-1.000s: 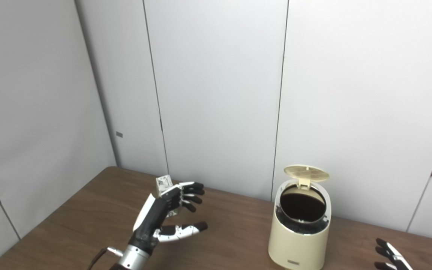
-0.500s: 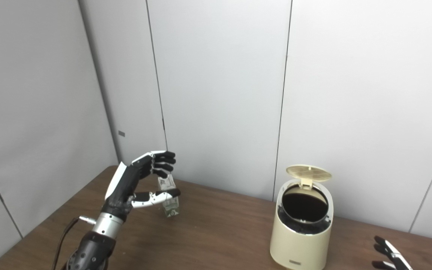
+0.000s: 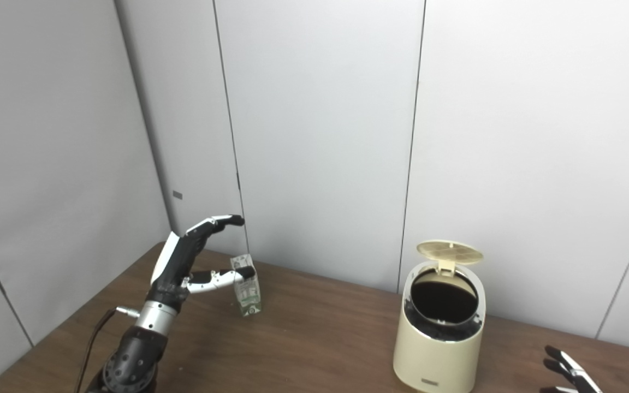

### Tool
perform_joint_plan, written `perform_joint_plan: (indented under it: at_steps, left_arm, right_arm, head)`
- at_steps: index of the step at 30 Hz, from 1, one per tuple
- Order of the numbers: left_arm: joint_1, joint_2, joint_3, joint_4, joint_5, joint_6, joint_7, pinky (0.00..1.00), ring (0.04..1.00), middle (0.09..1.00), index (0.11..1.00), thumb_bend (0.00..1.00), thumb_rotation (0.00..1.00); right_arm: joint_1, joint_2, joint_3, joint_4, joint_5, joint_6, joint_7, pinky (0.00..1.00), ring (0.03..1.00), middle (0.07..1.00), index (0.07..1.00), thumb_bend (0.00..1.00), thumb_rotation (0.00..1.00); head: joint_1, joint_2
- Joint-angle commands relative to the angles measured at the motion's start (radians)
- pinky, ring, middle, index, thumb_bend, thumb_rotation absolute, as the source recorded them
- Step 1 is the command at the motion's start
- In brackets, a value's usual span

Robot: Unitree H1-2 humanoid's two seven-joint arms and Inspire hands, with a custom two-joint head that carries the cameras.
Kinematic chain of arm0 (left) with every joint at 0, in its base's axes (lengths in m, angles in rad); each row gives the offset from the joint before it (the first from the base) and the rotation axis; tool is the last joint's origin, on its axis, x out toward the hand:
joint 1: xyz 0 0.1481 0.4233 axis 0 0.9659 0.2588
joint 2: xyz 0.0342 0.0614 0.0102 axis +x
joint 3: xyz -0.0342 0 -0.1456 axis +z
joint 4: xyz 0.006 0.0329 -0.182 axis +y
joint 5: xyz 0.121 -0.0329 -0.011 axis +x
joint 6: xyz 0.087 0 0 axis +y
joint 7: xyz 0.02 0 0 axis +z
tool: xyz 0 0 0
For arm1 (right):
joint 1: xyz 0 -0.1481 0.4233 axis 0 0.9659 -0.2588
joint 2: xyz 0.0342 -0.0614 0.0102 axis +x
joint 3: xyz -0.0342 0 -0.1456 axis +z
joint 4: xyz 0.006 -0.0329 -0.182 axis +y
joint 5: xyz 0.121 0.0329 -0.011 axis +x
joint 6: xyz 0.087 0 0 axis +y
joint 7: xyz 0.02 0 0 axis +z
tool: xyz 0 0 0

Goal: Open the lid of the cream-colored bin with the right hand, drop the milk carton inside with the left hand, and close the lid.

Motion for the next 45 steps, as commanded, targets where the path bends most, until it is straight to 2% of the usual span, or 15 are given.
perform_joint_plan:
  at_steps: [1,11,15,18,21,26,32,36,41,45]
  left_arm:
    - [-0.058,0.037,0.002,0.018,-0.01,-0.055,0.009,0.95,0.901,0.874,0.869,0.84,0.18]
    - [-0.118,0.052,-0.017,0.179,0.001,-0.088,0.028,0.98,0.997,0.997,0.962,0.91,0.23]
    - [-0.132,0.062,-0.031,0.231,0.01,-0.081,0.024,1.0,1.0,1.0,0.993,0.93,0.26]
    - [-0.133,0.066,-0.041,0.254,0.025,-0.066,0.03,0.97,1.0,1.0,1.0,0.94,0.28]
    - [-0.139,0.058,-0.039,0.287,0.0,-0.06,0.027,0.98,1.0,1.0,1.0,0.93,0.26]
    - [-0.15,0.046,-0.036,0.347,-0.004,-0.062,0.052,0.95,0.995,1.0,1.0,0.97,0.31]
    - [-0.157,0.035,-0.04,0.388,-0.019,-0.045,0.064,0.95,0.995,1.0,1.0,0.96,0.31]
    - [-0.166,0.031,-0.044,0.424,-0.03,-0.065,0.065,0.91,0.994,1.0,1.0,0.95,0.31]
    - [-0.175,0.014,-0.036,0.453,-0.047,-0.065,0.08,0.93,0.987,1.0,1.0,0.95,0.3]
    - [-0.183,0.0,-0.03,0.478,-0.07,-0.07,0.081,0.91,0.958,0.989,1.0,0.94,0.31]
  right_arm:
    - [-0.032,-0.024,-0.012,-0.03,0.009,-0.014,-0.006,0.41,0.711,0.875,0.906,0.9,0.32]
    - [-0.036,-0.036,-0.01,-0.027,0.016,-0.015,0.002,0.39,0.683,0.87,0.902,0.92,0.33]
    - [-0.033,-0.041,-0.012,-0.033,0.012,-0.012,0.003,0.37,0.672,0.862,0.901,0.93,0.34]
    - [-0.031,-0.045,-0.015,-0.034,0.019,-0.013,0.007,0.37,0.664,0.855,0.899,0.94,0.36]
    - [-0.031,-0.048,-0.016,-0.036,0.017,-0.014,0.008,0.36,0.662,0.852,0.898,0.94,0.37]
    - [-0.031,-0.053,-0.016,-0.038,0.017,-0.017,0.012,0.37,0.671,0.857,0.902,0.94,0.38]
    - [-0.022,-0.061,-0.022,-0.059,0.021,-0.004,0.019,0.35,0.651,0.86,0.897,0.95,0.39]
    - [-0.012,-0.063,-0.026,-0.083,0.023,0.019,0.024,0.34,0.635,0.88,0.895,0.93,0.36]
    - [0.002,-0.069,-0.034,-0.075,0.039,-0.015,0.02,0.37,0.648,0.865,0.91,0.92,0.36]
    - [0.015,-0.072,-0.039,-0.093,0.038,-0.004,0.016,0.38,0.654,0.869,0.91,0.93,0.38]
  head:
    - [0.0,-0.001]
    - [-0.003,0.006]
    - [-0.007,0.008]
    - [-0.008,0.009]
    - [-0.01,0.012]
    - [-0.017,0.014]
    - [-0.014,0.021]
    - [-0.015,0.023]
    - [-0.018,0.025]
    - [-0.024,0.03]
